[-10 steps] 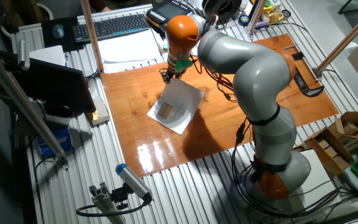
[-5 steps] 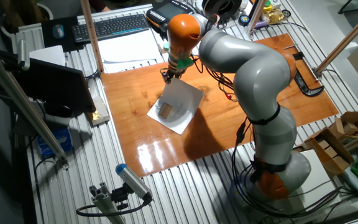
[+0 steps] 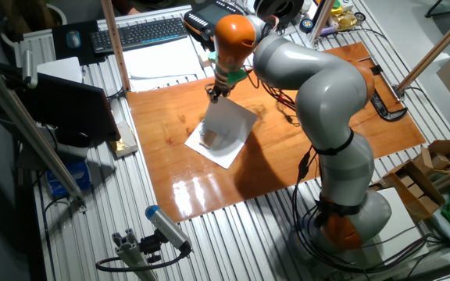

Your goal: Unfold a piece of paper

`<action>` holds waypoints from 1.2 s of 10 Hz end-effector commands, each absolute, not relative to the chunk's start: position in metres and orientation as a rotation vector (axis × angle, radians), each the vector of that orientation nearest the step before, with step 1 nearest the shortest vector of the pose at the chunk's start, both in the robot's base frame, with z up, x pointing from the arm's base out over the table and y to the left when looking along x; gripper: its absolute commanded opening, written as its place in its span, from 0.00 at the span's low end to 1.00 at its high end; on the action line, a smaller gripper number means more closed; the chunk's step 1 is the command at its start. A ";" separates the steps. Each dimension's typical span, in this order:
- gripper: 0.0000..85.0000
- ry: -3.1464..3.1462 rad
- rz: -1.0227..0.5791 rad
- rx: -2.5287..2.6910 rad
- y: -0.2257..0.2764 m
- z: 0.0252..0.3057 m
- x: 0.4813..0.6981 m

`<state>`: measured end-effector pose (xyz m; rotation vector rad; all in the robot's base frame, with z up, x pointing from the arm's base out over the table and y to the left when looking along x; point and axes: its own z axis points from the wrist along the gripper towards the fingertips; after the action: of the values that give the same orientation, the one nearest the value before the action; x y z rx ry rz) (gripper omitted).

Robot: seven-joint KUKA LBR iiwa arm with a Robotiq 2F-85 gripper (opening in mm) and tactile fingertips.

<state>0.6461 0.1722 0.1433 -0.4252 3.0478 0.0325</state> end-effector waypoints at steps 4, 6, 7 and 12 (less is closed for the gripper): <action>0.56 3.034 0.038 -0.404 0.155 0.140 0.649; 0.55 3.036 0.039 -0.390 0.158 0.141 0.644; 0.55 3.038 0.042 -0.378 0.158 0.147 0.640; 0.47 3.038 0.010 -0.304 0.190 0.142 0.622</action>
<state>0.6221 0.1907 0.1405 -0.3017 3.0373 0.0130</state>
